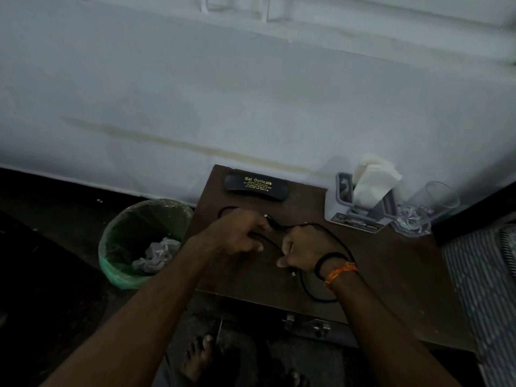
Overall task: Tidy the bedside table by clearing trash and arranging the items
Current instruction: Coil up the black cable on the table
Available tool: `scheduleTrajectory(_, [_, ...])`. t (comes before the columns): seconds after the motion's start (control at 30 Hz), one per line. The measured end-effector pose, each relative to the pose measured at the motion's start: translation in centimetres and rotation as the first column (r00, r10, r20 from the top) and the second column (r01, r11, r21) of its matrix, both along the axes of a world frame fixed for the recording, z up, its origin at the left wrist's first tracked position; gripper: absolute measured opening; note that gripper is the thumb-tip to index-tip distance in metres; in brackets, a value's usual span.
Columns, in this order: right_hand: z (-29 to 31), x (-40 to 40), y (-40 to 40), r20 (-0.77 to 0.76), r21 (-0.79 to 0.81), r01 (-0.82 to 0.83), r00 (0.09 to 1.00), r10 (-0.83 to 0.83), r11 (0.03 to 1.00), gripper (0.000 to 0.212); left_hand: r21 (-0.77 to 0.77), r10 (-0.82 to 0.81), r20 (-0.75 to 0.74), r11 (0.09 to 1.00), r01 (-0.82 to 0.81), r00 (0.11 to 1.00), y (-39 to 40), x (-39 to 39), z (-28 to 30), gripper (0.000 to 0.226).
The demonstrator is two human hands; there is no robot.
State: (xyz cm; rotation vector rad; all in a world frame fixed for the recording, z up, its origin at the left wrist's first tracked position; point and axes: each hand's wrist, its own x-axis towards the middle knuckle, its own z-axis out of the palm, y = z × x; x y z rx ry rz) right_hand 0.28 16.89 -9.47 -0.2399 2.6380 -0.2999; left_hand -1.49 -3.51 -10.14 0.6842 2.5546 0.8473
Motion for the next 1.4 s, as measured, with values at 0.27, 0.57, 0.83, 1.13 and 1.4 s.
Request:
scheduleTrajectory(0.27, [2.7, 0.4, 1.0, -0.412, -0.204, -0.026, 0.909, -0.061, 0.979, 0.015, 0.125, -0.025, -0.098, 0.992, 0.037, 0.995, 2.8, 1.0, 1.8, 0.019])
scheduleTrajectory(0.57, [5.5, 1.6, 1.4, -0.677, -0.529, -0.126, 0.658, -0.328, 0.839, 0.01, 0.612, 0.234, 0.465, 0.612, -0.501, 0.854, 4.2, 2.6, 7.0, 0.027])
scheduleTrajectory(0.83, [5.0, 0.9, 1.5, -0.494, -0.724, -0.029, 0.719, -0.489, 0.689, 0.014, 0.732, -0.013, 0.641, 0.31, -0.606, 0.767, 4.2, 3.1, 7.8, 0.029])
scheduleTrajectory(1.13, [3.5, 0.9, -1.4, 0.038, -0.902, 0.223, 0.895, -0.445, 0.371, 0.009, 0.779, 0.1, 0.556, 0.283, -0.559, 0.825, 5.0, 2.3, 7.0, 0.045])
scheduleTrajectory(1.4, [4.3, 3.0, -3.4, 0.21, -0.859, 0.394, 0.854, -0.476, 0.327, 0.039, 0.755, 0.278, 0.596, 0.126, -0.644, 0.753, 4.2, 0.5, 5.2, 0.053])
